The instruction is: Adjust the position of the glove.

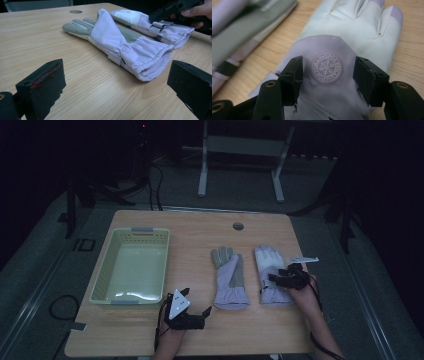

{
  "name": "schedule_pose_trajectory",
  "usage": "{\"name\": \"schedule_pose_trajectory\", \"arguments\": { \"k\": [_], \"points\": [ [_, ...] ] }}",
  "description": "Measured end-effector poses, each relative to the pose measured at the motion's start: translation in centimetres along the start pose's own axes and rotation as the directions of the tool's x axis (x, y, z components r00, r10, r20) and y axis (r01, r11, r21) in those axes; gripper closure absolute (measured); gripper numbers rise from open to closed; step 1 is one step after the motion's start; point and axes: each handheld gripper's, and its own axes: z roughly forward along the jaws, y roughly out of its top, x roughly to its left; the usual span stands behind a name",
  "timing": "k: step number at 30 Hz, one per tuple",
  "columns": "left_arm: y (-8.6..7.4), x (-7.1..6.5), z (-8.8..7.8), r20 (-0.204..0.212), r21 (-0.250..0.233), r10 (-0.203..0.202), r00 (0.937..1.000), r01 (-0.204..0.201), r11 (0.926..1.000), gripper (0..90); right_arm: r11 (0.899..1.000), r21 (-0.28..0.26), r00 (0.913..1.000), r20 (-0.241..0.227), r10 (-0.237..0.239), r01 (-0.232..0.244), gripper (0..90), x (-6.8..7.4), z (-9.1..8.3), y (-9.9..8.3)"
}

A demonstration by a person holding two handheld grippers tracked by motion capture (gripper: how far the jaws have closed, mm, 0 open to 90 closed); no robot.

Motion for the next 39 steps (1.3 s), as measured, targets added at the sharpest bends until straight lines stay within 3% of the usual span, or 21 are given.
{"name": "schedule_pose_trajectory", "arguments": {
  "k": [4, 7, 8, 13, 14, 15, 22, 27, 32, 34, 39],
  "points": [
    [0.0, 0.0, 0.0, 0.0, 0.0, 0.003, 1.0, -0.003, 1.0, 1.7, 1.0, 0.001, 0.9995, 0.001, -0.031, 0.031, 44.5, -0.1, 0.5, -0.4],
    [0.0, -0.1, 0.0, -0.002, 0.002, 0.009, 1.0, -0.009, 1.0, 1.7, 0.999, 0.012, 0.9982, -0.045, -0.04, 0.04, 61.7, -0.3, 0.5, -0.5],
    [0.0, -0.1, 0.0, -0.003, 0.002, 0.012, 0.9999, -0.012, 0.9999, 1.7, 0.999, 0.018, 0.9984, -0.044, -0.037, 0.038, 63.4, -0.3, 0.5, -0.5],
    [0.0, 0.0, 0.0, -0.002, 0.002, 0.005, 1.0, -0.005, 1.0, 1.7, 0.998, 0.033, 0.9989, -0.011, -0.045, 0.046, 74.9, 0.5, 0.3, -0.3],
    [0.0, 0.0, 0.0, -0.003, 0.002, 0.005, 1.0, -0.005, 1.0, 1.7, 0.999, 0.036, 0.9996, -0.008, -0.028, 0.029, 77.2, 0.6, 0.2, -0.2],
    [0.0, 0.0, 0.0, -0.003, 0.003, 0.006, 1.0, -0.005, 1.0, 1.7, 0.999, 0.04, 0.9994, 0.017, -0.031, 0.031, 79.4, 1.0, -0.4, 0.1],
    [0.0, 0.0, 0.0, -0.003, 0.001, 0.001, 1.0, -0.001, 1.0, 1.7, 1.0, -0.006, 0.9989, 0.044, 0.014, -0.013, 80.2, 0.9, -3.1, 1.4],
    [0.0, 0.0, 0.0, -0.002, 0.0, -0.001, 1.0, 0.001, 1.0, 1.7, 0.999, -0.048, 0.9991, 0.032, 0.029, -0.027, 80.4, 1.4, -5.3, 2.8],
    [0.0, 0.0, 0.0, -0.002, -0.001, -0.004, 1.0, 0.004, 1.0, 1.7, 0.995, -0.094, 0.9994, 0.029, 0.019, -0.016, 80.5, 2.7, -7.3, 4.8],
    [0.0, 0.0, 0.0, -0.005, -0.002, -0.004, 1.0, 0.004, 1.0, 1.7, 0.994, -0.109, 0.9998, 0.007, 0.021, -0.02, 80.5, 3.4, -8.0, 5.6],
    [0.0, 0.0, 0.0, -0.011, -0.009, -0.004, 0.9999, 0.003, 1.0, 1.7, 0.993, -0.117, 1.0, -0.005, 0.008, -0.008, 80.5, 6.5, -8.6, 7.6]
  ]
}}
